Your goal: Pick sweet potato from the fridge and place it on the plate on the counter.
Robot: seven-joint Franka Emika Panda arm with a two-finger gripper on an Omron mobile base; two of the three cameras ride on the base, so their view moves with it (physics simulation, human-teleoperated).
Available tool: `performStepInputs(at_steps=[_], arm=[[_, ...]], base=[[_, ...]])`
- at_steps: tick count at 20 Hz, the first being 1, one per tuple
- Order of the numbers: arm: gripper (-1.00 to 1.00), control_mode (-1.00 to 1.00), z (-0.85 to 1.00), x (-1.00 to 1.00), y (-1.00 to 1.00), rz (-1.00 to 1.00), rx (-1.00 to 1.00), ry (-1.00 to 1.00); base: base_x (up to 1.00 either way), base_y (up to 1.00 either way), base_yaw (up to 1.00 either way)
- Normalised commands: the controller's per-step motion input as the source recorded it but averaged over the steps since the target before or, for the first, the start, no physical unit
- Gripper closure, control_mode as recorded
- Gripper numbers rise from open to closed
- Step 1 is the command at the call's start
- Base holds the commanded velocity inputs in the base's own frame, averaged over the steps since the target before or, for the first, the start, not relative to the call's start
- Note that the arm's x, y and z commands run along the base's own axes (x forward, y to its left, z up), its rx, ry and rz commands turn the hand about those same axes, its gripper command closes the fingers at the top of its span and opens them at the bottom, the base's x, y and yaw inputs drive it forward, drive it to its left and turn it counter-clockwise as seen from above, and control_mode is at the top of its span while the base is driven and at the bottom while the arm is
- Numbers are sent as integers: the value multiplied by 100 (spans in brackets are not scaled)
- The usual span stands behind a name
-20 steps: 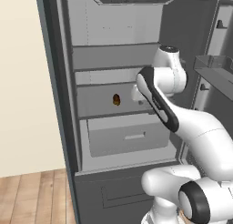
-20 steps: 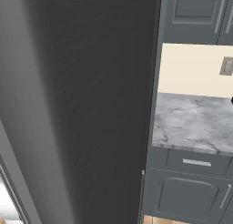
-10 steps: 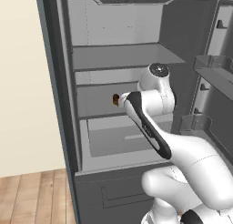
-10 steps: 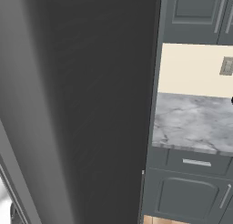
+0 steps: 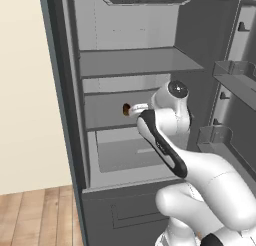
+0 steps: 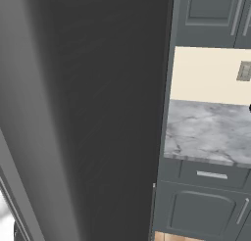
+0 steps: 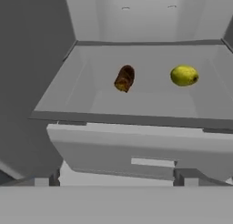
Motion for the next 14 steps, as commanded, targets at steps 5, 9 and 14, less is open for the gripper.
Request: performStepInputs(at_steps=[5, 9, 14], arm=[[-100, -100, 0, 23, 0, 0, 1, -2], [-100, -100, 0, 21, 0, 0, 0, 0], [-100, -100, 0, 29, 6, -4, 0, 0]], base=[[0, 0, 0], [0, 0, 0], [0, 0, 0]])
